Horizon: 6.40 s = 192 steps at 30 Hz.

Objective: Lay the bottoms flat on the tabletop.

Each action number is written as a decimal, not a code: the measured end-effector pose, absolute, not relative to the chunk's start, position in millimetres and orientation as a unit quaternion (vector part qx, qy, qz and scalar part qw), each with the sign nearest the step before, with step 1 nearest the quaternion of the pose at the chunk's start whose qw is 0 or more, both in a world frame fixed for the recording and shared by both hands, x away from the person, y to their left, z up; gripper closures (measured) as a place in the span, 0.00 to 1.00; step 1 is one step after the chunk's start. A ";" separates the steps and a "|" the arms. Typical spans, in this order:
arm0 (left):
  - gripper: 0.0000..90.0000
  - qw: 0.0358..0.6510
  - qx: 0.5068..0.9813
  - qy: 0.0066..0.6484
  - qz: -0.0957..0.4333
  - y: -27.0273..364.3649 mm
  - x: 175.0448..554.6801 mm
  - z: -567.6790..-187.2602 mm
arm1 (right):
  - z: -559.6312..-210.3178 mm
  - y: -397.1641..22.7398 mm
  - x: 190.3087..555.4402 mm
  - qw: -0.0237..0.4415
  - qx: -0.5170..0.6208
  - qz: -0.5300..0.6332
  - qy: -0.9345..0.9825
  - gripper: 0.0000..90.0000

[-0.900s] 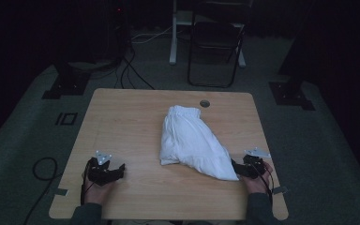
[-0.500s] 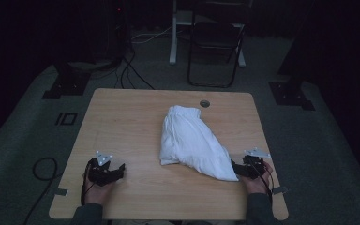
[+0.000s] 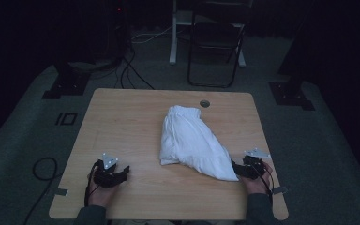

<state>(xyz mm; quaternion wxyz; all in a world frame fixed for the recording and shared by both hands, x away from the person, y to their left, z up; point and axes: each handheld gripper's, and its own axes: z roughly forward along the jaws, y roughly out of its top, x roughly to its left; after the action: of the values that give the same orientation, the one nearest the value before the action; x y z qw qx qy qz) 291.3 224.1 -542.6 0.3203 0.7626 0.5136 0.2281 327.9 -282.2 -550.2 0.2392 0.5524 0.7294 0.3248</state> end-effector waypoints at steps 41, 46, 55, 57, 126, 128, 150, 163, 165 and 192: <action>0.35 0.411 0.816 0.351 0.203 100.4 316.4 -478.7 | -535.7 -281.1 315.4 0.236 0.530 0.367 0.728 0.38; 0.31 0.412 0.823 0.336 0.201 83.1 318.1 -478.8 | -532.5 -285.3 312.6 0.230 0.533 0.383 0.718 0.37; 0.29 0.389 0.837 0.323 0.209 56.1 326.9 -490.4 | -530.9 -280.5 311.7 0.221 0.521 0.397 0.723 0.36; 0.50 0.372 0.840 0.331 0.218 57.3 331.1 -495.2 | -530.8 -280.2 311.5 0.221 0.519 0.398 0.724 0.36; 0.75 0.339 0.805 0.386 0.295 109.8 330.8 -483.0 | -522.4 -282.3 305.0 0.237 0.514 0.411 0.715 0.36; 0.88 0.340 0.799 0.392 0.304 118.8 330.2 -480.3 | -522.4 -282.7 305.0 0.237 0.514 0.411 0.715 0.36; 0.60 0.336 0.733 0.496 0.322 233.5 291.9 -480.6 | -514.4 -277.2 302.4 0.240 0.503 0.425 0.713 0.36; 0.59 0.319 0.722 0.535 0.302 264.1 262.6 -507.5 | -505.8 -247.1 298.7 0.233 0.462 0.438 0.735 0.38; 0.59 0.318 0.723 0.533 0.302 263.6 262.2 -508.7 | -503.8 -239.4 298.8 0.233 0.452 0.440 0.740 0.37; 0.56 0.281 0.748 0.533 0.279 233.9 337.4 -533.0 | -516.6 -200.1 327.8 0.230 0.438 0.347 0.797 0.92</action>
<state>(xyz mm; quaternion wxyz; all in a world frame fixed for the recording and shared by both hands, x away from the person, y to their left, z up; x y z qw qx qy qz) 337.4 233.9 -533.0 0.2810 0.7475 0.5335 0.2787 327.8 -200.1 -516.6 0.2298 0.4377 0.7971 0.3467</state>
